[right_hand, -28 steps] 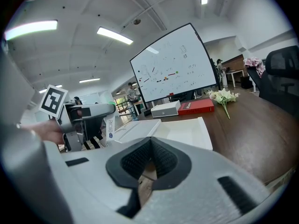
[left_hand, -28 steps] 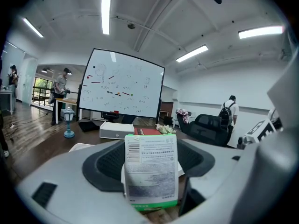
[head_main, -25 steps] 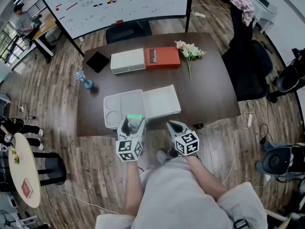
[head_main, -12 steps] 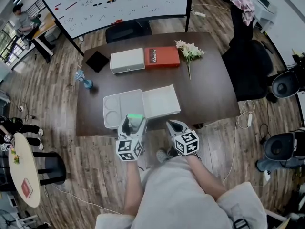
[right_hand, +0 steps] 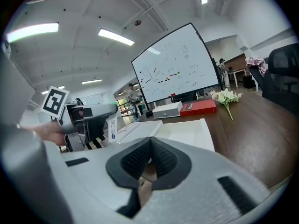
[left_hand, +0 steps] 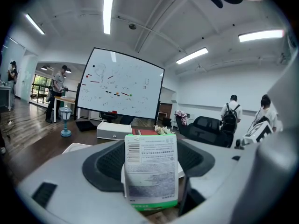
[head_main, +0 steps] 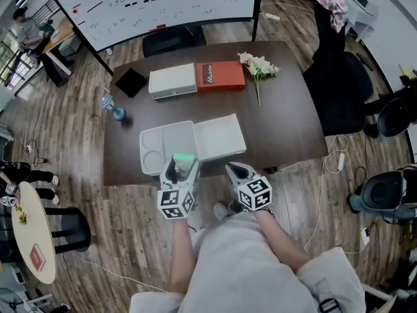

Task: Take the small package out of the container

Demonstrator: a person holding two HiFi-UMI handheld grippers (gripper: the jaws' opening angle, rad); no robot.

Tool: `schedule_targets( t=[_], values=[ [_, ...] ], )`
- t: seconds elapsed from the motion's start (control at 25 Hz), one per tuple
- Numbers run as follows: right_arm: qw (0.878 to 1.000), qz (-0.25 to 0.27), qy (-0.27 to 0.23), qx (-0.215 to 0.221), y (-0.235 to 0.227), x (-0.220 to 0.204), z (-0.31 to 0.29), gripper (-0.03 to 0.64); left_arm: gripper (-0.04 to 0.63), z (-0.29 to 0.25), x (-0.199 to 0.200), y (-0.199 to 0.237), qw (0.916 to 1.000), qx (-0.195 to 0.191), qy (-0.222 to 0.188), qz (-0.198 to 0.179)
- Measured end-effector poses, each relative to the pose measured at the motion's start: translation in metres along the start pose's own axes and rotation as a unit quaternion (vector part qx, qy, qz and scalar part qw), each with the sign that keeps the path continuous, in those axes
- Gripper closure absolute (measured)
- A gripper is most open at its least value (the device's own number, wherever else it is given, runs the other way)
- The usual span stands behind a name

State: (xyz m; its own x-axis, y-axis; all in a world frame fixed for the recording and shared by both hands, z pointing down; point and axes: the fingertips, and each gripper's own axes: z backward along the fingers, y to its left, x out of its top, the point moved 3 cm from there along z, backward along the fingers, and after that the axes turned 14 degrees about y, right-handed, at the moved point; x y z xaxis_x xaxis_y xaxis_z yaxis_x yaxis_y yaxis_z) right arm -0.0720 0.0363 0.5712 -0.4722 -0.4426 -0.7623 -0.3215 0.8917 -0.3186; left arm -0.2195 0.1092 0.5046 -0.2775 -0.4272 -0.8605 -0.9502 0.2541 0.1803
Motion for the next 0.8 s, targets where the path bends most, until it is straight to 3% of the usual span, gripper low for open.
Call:
schedule_targets(
  t=[0.8],
  values=[
    [1.0,0.012,0.004,0.01,0.0095,-0.0026,-0.0047,0.617,0.262,0.007,-0.0028,0.0037,1.0,0.002,-0.007,0.005]
  ],
)
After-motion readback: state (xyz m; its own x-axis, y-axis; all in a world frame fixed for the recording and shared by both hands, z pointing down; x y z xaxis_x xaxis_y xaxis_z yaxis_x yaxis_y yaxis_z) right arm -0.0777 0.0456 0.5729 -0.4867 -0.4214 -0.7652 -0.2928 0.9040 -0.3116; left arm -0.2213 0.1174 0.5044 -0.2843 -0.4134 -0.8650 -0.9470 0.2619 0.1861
